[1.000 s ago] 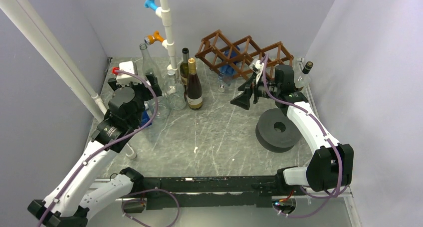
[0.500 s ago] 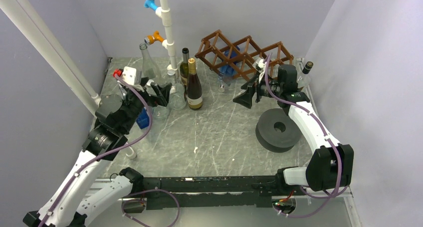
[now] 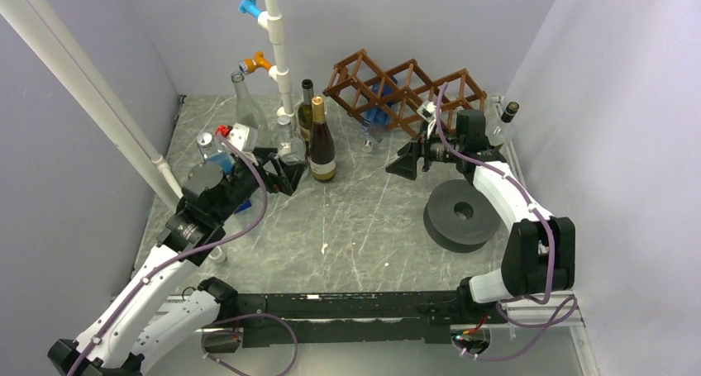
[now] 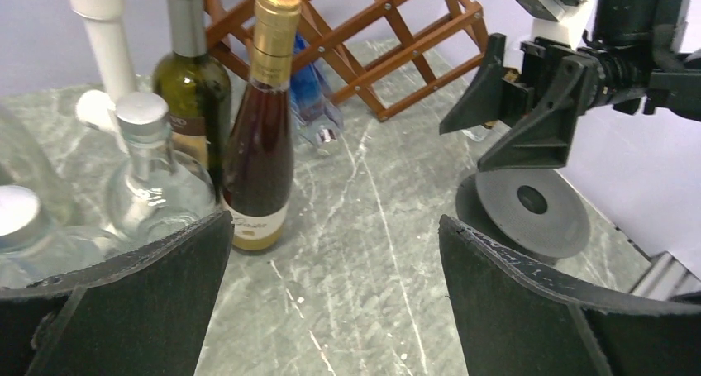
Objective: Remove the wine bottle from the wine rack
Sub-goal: Pick up the wine bottle from the wine rack, then place the wine bottle at the center of the board.
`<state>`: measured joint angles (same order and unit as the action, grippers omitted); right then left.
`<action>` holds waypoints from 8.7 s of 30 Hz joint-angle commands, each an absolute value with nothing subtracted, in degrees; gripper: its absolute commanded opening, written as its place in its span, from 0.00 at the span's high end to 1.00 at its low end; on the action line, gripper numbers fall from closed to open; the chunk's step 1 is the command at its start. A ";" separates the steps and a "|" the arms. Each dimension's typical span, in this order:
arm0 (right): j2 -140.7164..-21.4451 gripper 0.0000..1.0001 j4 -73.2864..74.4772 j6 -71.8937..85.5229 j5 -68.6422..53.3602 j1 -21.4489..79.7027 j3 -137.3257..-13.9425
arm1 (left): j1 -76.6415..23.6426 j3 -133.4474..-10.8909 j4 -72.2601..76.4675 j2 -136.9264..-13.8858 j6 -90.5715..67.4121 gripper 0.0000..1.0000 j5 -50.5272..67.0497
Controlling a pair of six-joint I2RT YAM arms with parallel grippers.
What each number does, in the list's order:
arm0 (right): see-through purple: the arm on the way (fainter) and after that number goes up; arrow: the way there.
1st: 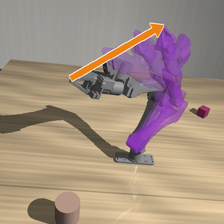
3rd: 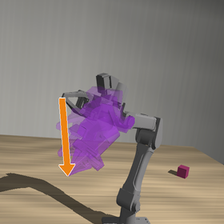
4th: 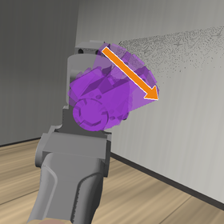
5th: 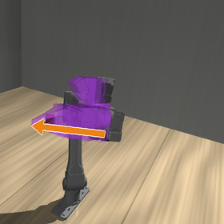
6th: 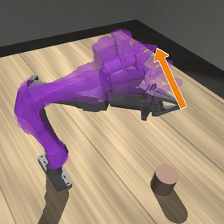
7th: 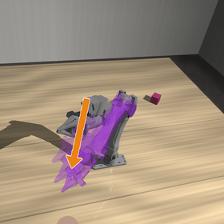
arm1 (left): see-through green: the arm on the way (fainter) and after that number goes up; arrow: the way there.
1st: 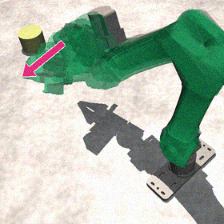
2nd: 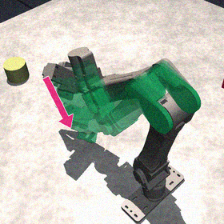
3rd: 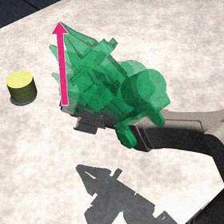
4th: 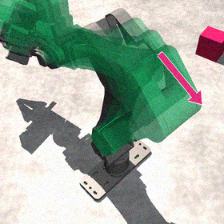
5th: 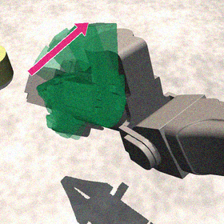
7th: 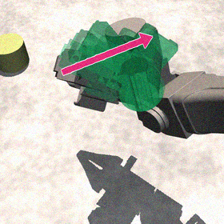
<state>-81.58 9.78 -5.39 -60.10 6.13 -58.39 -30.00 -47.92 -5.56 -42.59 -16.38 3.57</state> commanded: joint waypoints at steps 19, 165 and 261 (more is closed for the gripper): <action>-89.74 0.00 -2.39 11.03 -14.54 17.94 -64.02 | -30.15 -35.55 5.21 -42.13 -25.40 0.00 15.60; -76.26 0.73 -14.60 51.45 -14.06 23.38 -35.64 | -38.87 -30.09 26.54 -63.53 -47.79 0.00 8.94; -70.80 0.84 36.34 4.67 -30.38 15.47 -63.53 | -54.94 -54.32 44.33 -104.12 46.93 0.13 18.89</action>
